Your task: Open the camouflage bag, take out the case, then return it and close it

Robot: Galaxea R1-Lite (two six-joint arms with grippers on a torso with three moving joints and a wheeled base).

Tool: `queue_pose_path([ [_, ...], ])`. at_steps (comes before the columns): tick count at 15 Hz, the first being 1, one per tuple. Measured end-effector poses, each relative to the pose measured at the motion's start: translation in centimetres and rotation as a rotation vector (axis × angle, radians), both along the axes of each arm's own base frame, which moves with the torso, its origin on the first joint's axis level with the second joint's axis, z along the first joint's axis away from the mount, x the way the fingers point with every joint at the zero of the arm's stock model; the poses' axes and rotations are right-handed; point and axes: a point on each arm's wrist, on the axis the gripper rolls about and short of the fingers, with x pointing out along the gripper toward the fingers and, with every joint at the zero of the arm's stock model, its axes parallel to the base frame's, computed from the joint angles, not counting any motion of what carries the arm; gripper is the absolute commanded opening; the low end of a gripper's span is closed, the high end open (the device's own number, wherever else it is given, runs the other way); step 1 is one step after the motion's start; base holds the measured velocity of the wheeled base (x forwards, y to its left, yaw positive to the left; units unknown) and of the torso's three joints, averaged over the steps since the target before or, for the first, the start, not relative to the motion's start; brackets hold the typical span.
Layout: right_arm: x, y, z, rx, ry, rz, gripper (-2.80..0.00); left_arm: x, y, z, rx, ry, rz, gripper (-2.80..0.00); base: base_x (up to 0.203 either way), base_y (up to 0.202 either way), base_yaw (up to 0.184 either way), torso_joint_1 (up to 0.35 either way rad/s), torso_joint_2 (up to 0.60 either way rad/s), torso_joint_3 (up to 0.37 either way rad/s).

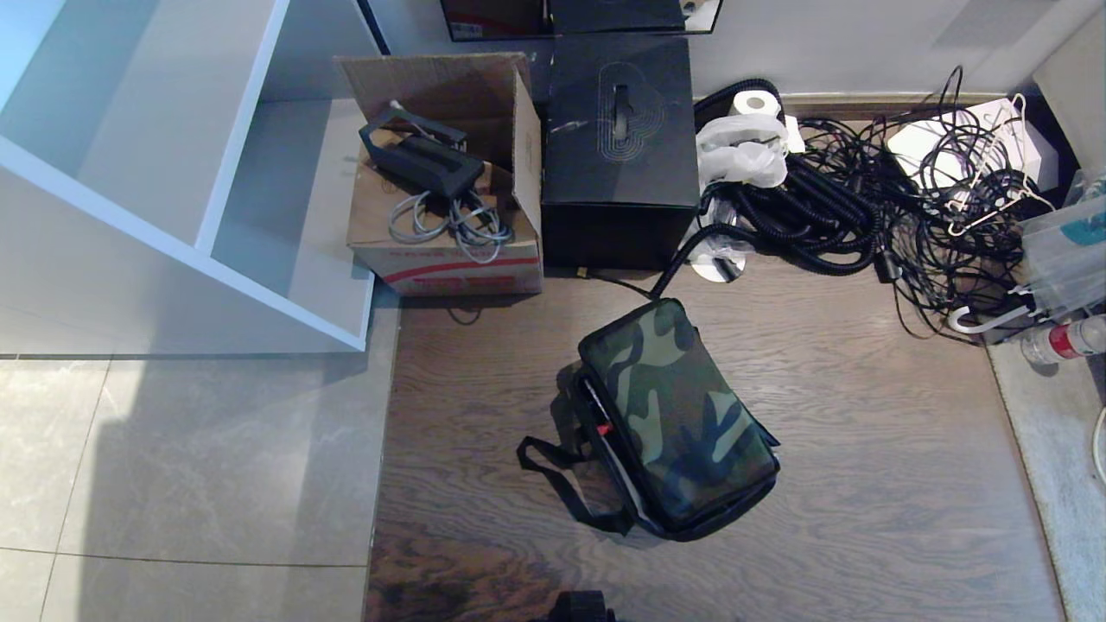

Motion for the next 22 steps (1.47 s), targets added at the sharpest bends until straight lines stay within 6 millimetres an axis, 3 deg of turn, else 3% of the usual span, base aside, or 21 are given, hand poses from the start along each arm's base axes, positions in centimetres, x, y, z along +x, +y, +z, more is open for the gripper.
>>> queue_pose_path([
  [22,0.01,0.0,0.0,0.0,0.001,0.0,-2.8,0.0,0.0,0.0,0.0,0.0,0.0,-2.8,0.0,0.0,0.0,0.003,0.0,0.203],
])
